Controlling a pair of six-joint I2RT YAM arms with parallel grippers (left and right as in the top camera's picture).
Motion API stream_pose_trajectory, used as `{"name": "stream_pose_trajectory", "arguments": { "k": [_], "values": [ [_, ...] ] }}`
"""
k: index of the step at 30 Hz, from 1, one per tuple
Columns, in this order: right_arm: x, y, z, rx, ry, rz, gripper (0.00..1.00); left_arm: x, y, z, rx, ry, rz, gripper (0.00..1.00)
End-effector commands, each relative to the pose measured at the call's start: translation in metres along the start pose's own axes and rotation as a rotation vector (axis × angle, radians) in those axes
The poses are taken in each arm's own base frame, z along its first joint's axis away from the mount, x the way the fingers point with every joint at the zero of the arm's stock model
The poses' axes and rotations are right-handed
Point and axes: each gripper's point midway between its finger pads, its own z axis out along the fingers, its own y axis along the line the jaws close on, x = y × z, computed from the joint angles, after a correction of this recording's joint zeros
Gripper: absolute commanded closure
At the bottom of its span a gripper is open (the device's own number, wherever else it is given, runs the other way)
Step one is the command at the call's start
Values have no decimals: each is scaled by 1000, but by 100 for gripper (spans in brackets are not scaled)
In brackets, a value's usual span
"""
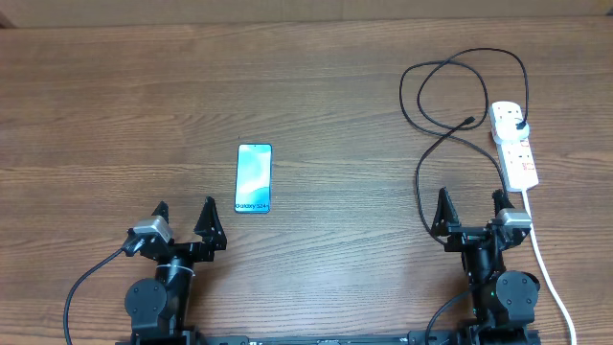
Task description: Plug charger to phone and switch on socket
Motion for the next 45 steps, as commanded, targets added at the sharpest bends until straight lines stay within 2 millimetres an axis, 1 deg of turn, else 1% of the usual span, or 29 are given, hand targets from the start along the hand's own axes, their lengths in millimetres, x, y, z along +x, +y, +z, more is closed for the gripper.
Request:
{"name": "stream_pose_trajectory", "arguments": {
  "k": [1, 4, 11, 17, 27, 31, 37, 45],
  "values": [
    [3, 1, 0, -7, 3, 1, 0, -4, 2, 0, -13, -22, 19, 0],
    [3, 1, 0, -7, 3, 1, 0, -4, -1, 0, 4, -18, 13, 0],
    [3, 1, 0, -7, 3, 1, 0, 0, -15, -1, 85, 9, 14, 0],
    [3, 1, 0, -7, 3, 1, 0, -16, -22, -6, 90, -1, 14, 0],
    [3, 1, 0, -7, 3, 1, 0, -46, -36, -16, 74, 38, 6, 0],
    [3, 1, 0, -7, 3, 1, 0, -51, -38, -14, 50, 100, -7, 0],
    [3, 1, 0, -7, 3, 1, 0, -55, -39, -5, -4, 242, -31, 0],
    [3, 1, 0, -7, 3, 1, 0, -76, -46, 4, -66, 433, -7, 0]
  ]
}}
